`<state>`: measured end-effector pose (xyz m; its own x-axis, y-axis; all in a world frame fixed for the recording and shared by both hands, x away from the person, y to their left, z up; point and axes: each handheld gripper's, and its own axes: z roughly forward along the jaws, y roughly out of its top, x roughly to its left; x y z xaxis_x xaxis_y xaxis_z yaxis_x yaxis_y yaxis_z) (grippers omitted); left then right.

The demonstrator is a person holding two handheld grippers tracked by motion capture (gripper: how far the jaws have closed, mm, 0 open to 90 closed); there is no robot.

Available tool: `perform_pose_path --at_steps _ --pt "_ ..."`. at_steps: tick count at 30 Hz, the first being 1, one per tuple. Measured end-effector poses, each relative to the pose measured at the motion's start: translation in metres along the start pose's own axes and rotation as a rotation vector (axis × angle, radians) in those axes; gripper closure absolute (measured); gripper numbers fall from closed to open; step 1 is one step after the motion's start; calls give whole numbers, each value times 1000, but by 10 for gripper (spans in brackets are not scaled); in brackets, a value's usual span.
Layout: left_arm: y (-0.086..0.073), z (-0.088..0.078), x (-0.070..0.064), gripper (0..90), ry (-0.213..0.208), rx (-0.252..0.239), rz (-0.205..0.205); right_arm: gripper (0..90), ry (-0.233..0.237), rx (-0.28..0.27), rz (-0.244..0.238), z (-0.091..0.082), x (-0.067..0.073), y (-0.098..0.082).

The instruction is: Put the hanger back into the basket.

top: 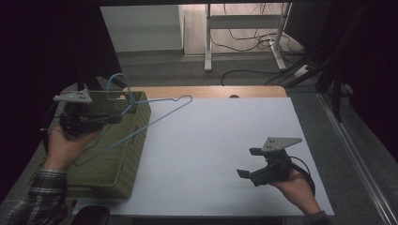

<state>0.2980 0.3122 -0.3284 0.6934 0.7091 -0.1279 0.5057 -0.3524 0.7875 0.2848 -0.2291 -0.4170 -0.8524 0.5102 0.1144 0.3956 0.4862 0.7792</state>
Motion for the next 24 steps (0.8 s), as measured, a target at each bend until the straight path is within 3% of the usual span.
perform_pose_path --at_steps 6,12,19,24 --pt "-32 -30 29 876 76 -16 -60 54 0 -40 27 -6 10 -15" --pt "-64 -46 55 876 133 -59 -109 55 -20 -78 66 -13 9 -33" --pt "-92 -52 80 876 192 -98 -163 56 -31 -80 117 -17 3 -47" --pt "-112 -39 94 876 201 -83 -196 57 -27 -89 125 -17 3 -49"
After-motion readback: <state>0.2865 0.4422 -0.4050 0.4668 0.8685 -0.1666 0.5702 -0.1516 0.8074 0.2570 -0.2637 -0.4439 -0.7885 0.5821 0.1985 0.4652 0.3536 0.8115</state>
